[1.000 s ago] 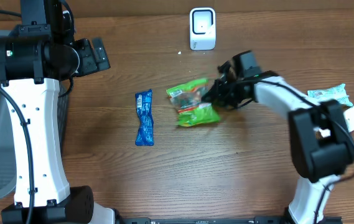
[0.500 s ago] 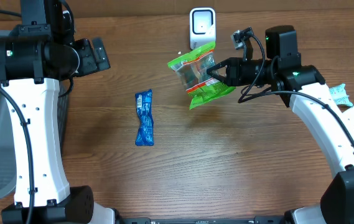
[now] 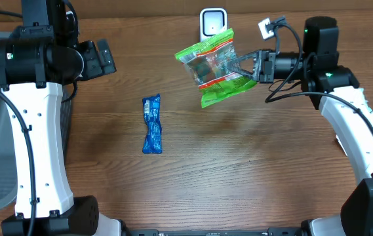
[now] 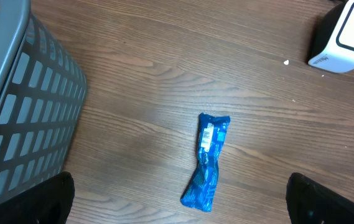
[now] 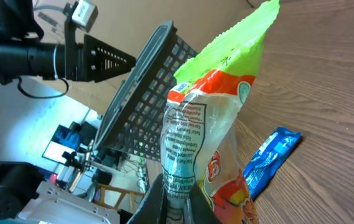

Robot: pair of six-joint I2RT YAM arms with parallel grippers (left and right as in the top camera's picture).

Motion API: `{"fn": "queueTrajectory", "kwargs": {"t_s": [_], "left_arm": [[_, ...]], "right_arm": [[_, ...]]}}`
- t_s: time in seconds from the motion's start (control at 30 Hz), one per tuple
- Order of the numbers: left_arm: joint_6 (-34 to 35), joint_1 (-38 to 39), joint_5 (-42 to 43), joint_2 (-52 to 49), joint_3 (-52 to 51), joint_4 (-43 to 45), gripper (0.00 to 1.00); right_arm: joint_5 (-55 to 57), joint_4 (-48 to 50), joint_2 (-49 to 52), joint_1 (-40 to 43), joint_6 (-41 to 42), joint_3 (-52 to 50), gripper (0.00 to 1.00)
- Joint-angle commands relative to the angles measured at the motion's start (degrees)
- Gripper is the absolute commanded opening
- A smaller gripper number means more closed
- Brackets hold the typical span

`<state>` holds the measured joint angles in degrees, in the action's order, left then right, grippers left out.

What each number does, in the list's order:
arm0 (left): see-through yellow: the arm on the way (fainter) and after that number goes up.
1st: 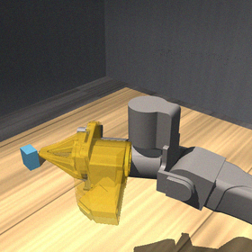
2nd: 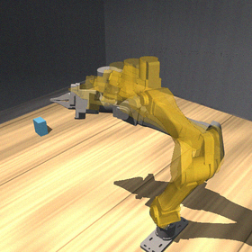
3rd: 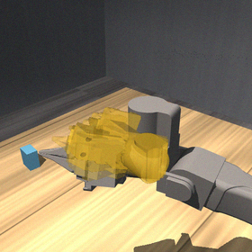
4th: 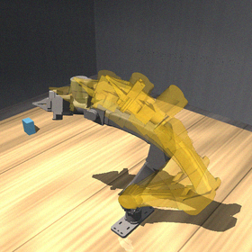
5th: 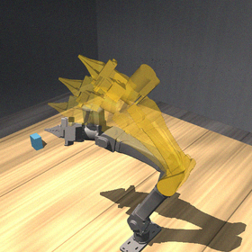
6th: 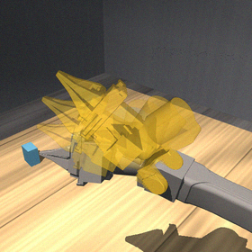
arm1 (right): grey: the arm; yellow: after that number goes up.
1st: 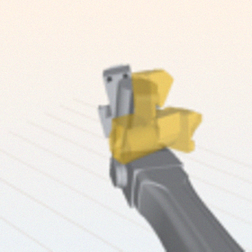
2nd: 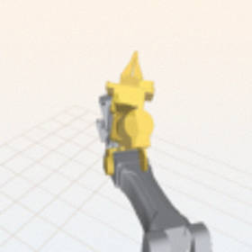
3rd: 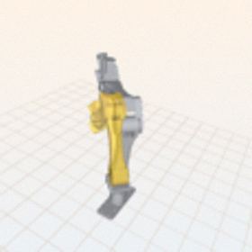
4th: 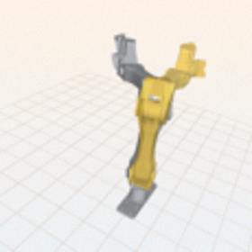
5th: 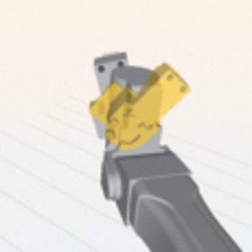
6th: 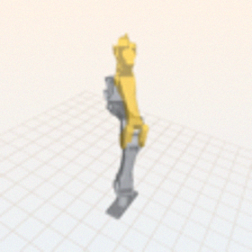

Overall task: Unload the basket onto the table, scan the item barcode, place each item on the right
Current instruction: 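Carry the Haribo bag up toward the scanner with the right gripper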

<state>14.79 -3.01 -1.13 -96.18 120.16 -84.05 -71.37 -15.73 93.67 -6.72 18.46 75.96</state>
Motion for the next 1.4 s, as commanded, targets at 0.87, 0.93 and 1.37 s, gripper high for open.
{"fn": "queueTrajectory", "kwargs": {"t_s": [0.87, 0.93, 1.37], "left_arm": [[-0.66, 0.42, -0.37, 0.17, 1.05, 0.09, 1.0], [-0.66, 0.42, -0.37, 0.17, 1.07, 0.09, 1.0], [-0.66, 0.42, -0.37, 0.17, 1.07, 0.09, 1.0]], "right_arm": [[70.27, -39.91, 18.12, -6.82, -16.48, 57.24, 0.04], [78.47, -38.1, 20.65, -9.77, -20.17, 57.29, 0.04], [113.92, -16.13, 37.86, -18.88, -36.98, 57.07, 0.04]]}}
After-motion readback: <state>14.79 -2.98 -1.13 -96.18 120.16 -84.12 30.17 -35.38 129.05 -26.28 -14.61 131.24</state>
